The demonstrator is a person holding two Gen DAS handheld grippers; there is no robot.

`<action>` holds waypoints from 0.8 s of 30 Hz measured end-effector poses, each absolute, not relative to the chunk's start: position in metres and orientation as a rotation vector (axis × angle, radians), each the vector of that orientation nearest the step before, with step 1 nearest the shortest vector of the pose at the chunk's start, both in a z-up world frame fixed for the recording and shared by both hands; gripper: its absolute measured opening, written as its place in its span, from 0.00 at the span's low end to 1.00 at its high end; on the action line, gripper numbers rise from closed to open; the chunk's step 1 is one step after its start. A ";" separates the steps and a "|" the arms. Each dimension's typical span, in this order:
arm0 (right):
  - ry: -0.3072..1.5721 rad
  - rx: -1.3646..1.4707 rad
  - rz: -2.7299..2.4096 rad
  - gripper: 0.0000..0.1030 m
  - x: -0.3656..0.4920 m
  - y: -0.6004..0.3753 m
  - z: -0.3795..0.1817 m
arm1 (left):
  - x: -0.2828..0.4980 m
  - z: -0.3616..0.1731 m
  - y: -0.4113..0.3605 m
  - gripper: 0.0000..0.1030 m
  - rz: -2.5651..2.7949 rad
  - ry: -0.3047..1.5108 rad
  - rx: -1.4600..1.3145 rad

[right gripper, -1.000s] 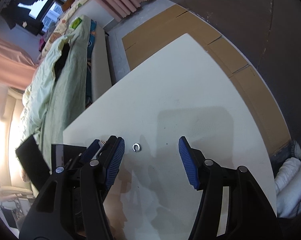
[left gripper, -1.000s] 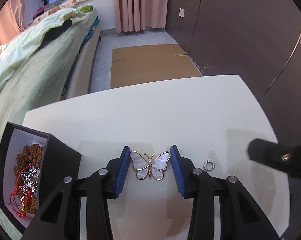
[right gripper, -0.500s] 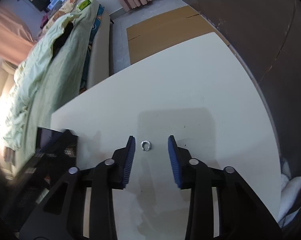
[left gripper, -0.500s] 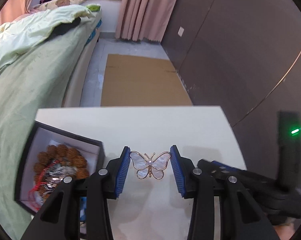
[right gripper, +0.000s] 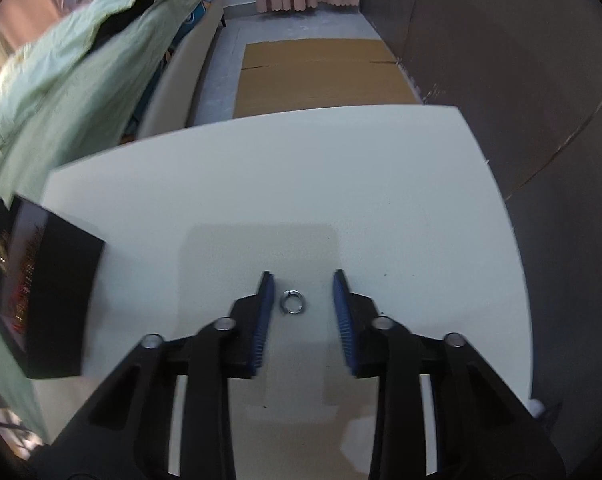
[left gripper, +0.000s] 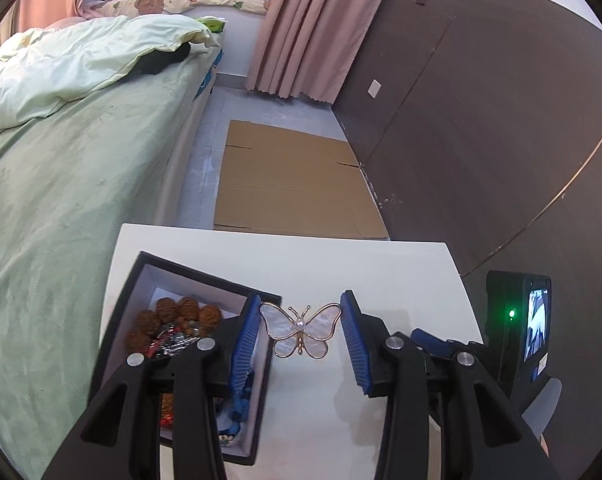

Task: Organize jewelry
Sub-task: 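Drop the butterfly pendant into the box with the left tool while the right drops the ring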

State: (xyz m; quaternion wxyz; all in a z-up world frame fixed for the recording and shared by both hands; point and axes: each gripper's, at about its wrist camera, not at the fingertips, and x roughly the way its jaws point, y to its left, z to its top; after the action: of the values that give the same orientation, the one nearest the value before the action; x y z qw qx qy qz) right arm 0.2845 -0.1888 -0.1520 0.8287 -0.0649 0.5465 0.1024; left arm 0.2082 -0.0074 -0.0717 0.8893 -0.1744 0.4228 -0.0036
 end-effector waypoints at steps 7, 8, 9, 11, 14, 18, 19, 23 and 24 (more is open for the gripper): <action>1.146 -0.129 0.234 0.13 0.279 -0.185 -0.146 | 0.195 -0.068 0.003 0.38 0.011 0.865 -0.370; 1.133 -0.114 0.239 0.13 0.277 -0.187 -0.141 | 0.193 -0.067 0.004 0.38 0.014 0.863 -0.371; 1.121 -0.092 0.246 0.13 0.275 -0.189 -0.136 | 0.190 -0.066 0.007 0.38 0.018 0.859 -0.372; 1.107 -0.047 0.261 0.13 0.272 -0.192 -0.129 | 0.186 -0.065 0.010 0.38 0.023 0.856 -0.372; 1.071 0.045 0.323 0.13 0.265 -0.193 -0.113 | 0.180 -0.066 0.014 0.38 0.030 0.859 -0.379; 1.038 0.136 0.398 0.13 0.251 -0.189 -0.099 | 0.175 -0.071 0.020 0.38 0.028 0.871 -0.415; 1.038 0.147 0.406 0.13 0.252 -0.187 -0.098 | 0.174 -0.073 0.021 0.38 0.018 0.873 -0.428; 1.027 0.183 0.427 0.13 0.244 -0.182 -0.094 | 0.174 -0.084 0.028 0.63 0.021 0.886 -0.465; 1.023 0.197 0.435 0.13 0.242 -0.180 -0.093 | 0.173 -0.084 0.032 0.75 0.023 0.878 -0.484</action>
State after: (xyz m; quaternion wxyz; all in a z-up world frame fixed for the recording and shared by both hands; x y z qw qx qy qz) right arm 0.2423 -0.1801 -0.0928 0.8450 0.0932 0.4846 0.2062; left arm 0.1725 0.0319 -0.0839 0.8770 -0.2320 0.4207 0.0111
